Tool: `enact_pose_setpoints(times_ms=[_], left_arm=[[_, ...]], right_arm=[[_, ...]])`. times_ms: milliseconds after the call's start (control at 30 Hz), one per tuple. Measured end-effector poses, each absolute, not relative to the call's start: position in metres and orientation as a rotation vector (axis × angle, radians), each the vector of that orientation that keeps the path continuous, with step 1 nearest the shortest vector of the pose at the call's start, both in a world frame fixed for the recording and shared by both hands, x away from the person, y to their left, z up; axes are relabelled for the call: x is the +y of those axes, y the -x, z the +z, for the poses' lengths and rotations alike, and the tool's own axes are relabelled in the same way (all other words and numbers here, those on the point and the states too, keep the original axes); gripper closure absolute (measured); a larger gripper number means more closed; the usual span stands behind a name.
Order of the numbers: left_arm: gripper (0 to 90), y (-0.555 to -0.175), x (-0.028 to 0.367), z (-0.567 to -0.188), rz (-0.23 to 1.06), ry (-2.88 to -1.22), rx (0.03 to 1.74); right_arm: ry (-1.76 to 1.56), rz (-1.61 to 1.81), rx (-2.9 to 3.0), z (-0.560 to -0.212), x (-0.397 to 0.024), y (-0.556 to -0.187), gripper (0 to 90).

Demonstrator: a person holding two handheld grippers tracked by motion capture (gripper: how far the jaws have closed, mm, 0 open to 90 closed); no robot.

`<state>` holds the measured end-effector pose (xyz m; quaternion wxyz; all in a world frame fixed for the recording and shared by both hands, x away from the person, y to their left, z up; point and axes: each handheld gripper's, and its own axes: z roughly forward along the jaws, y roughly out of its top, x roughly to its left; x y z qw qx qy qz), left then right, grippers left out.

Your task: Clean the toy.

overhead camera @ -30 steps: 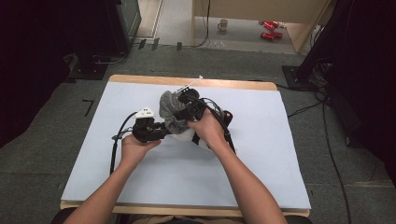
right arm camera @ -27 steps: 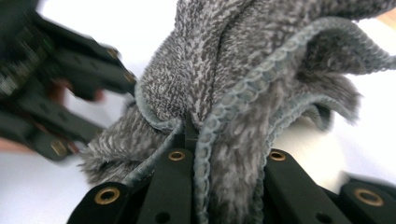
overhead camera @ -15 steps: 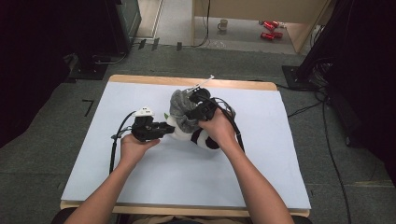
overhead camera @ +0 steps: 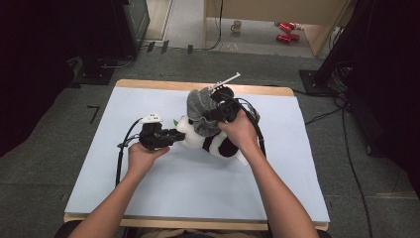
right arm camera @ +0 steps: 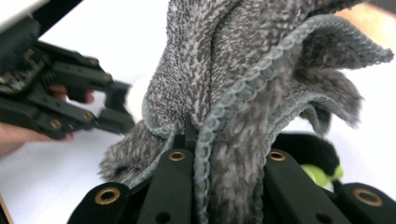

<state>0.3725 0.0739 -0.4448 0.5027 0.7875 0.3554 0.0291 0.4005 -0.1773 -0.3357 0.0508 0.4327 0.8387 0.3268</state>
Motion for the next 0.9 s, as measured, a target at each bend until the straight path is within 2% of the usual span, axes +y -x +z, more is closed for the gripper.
enact_pose_setpoints(times_ms=[267, 400, 500, 633, 900], left_arm=[[65.9, -0.369, 0.071, -0.441, 0.095, -1.900, 0.839], [65.9, -0.368, 0.071, -0.440, 0.102, -1.905, 0.834], [65.9, -0.368, 0.072, -0.440, 0.094, -1.906, 0.837], [65.9, -0.370, 0.073, -0.441, 0.077, -1.913, 0.853], [65.9, -0.375, 0.075, -0.445, 0.058, -1.922, 0.878]], right_arm=[[-1.272, 1.040, 2.552, -0.321, -0.144, -0.407, 81.3], [-1.275, 1.050, 2.566, -0.328, -0.125, -0.410, 81.2], [-1.298, 1.023, 2.602, -0.346, -0.113, -0.411, 81.1], [-1.283, 0.939, 2.607, -0.360, -0.111, -0.408, 81.1], [-1.242, 0.897, 2.598, -0.361, -0.124, -0.401, 81.2]])
